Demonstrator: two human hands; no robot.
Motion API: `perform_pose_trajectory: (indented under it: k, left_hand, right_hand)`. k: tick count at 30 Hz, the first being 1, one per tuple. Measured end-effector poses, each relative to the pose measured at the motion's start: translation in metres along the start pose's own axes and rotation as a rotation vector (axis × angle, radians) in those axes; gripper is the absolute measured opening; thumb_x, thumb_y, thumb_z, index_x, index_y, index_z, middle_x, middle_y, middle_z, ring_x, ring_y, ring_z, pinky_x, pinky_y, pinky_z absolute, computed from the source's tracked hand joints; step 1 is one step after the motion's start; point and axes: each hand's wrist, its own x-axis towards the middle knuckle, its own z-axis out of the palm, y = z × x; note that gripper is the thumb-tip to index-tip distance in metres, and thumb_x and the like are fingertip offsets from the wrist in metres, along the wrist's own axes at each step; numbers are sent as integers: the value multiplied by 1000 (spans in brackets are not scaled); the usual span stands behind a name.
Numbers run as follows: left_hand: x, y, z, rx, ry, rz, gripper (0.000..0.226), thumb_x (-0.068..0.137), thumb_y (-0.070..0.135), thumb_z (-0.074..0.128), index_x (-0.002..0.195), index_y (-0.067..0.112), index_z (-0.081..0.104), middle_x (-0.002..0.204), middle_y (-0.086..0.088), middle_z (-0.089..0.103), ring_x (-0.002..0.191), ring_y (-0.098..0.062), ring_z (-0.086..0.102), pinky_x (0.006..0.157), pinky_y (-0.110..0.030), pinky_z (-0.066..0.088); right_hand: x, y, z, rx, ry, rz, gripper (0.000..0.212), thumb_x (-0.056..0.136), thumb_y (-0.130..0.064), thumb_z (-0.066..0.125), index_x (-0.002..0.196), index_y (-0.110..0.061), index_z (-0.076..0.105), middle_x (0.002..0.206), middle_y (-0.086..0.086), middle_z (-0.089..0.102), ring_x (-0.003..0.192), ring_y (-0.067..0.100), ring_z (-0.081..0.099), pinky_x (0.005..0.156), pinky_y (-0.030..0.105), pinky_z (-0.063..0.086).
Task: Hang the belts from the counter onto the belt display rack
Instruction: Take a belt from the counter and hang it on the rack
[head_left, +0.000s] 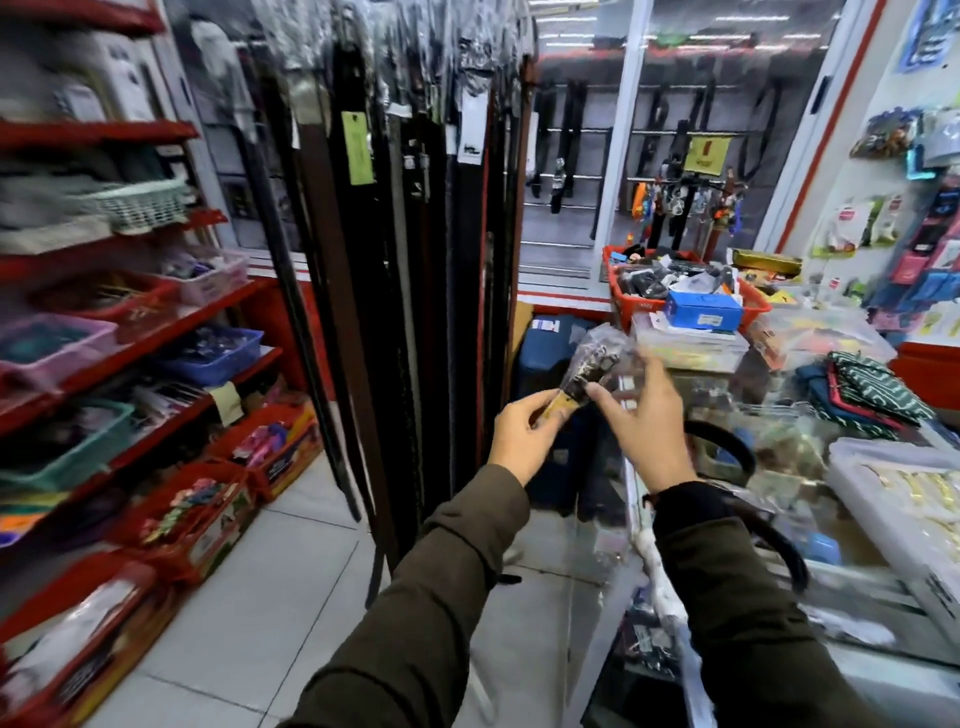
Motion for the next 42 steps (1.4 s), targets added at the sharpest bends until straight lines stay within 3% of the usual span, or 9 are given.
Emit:
perform_pose_trajectory:
  k: [4, 7, 11, 14, 18, 24, 28, 35, 42]
  left_hand:
    - [-14, 5, -25, -94, 83, 18, 33, 97, 17, 66, 127, 5, 69, 120, -2, 72, 113, -8, 65, 91, -13, 51]
    - [-22, 3, -45, -22, 196, 51, 34, 95, 22, 69, 127, 10, 70, 122, -2, 71, 107, -11, 68, 95, -23, 55]
    - [-25, 14, -68, -30, 393, 97, 29, 90, 17, 75, 117, 8, 75, 111, -1, 73, 97, -8, 71, 89, -20, 56]
    - [-17, 31, -92, -72, 361, 121, 24, 90, 17, 75, 113, 10, 78, 106, -2, 79, 102, -12, 74, 94, -28, 57]
    - [-1, 63, -128, -123, 278, 154, 24, 96, 16, 68, 118, 8, 75, 110, -5, 77, 111, -19, 71, 102, -42, 55]
    - [19, 96, -170, -223, 415, 153, 36, 86, 29, 77, 116, 9, 76, 113, -11, 77, 113, -27, 71, 102, -56, 54]
    - [23, 115, -200, -388, 537, 147, 16, 84, 13, 81, 100, 13, 80, 101, -13, 80, 105, -29, 75, 99, -51, 57]
    - [39, 164, -263, -393, 548, 208, 28, 90, 22, 75, 115, 10, 75, 110, -8, 78, 103, -20, 74, 80, -29, 62]
    - [65, 215, -313, -333, 652, 269, 24, 84, 18, 81, 105, 8, 79, 106, -18, 78, 102, -32, 74, 97, -56, 57]
  right_hand:
    - [-5, -13, 32, 568, -150, 310, 53, 86, -9, 74, 135, -5, 54, 121, 18, 69, 93, 23, 71, 71, 23, 62]
    - [-5, -24, 44, 552, -225, 209, 41, 82, -6, 77, 122, -4, 66, 113, 16, 73, 95, 16, 73, 75, 24, 61]
    - [1, -51, 59, 555, -293, 105, 38, 81, -5, 78, 118, -5, 70, 110, 13, 75, 105, 20, 73, 85, 30, 61]
    - [11, -75, 67, 590, -311, 9, 33, 82, -7, 78, 113, -14, 71, 110, 6, 75, 107, 16, 72, 93, 31, 58]
    - [27, -108, 76, 714, -328, -21, 28, 84, -10, 76, 112, -11, 72, 103, 6, 77, 99, 15, 74, 85, 25, 60]
    - [40, -148, 111, 776, -426, -47, 27, 90, -10, 70, 116, -3, 72, 103, 9, 77, 95, 11, 75, 80, 26, 61]
    - [51, -188, 130, 839, -439, -55, 29, 88, -10, 72, 115, 0, 73, 104, 16, 77, 96, 19, 76, 75, 28, 62]
    - [74, -269, 150, 888, -432, -154, 29, 88, -7, 71, 115, 2, 72, 100, 16, 76, 86, 15, 74, 68, 22, 60]
    - [100, -337, 164, 911, -464, -171, 24, 90, -6, 68, 113, 3, 71, 90, 12, 74, 75, 11, 72, 65, 24, 62]
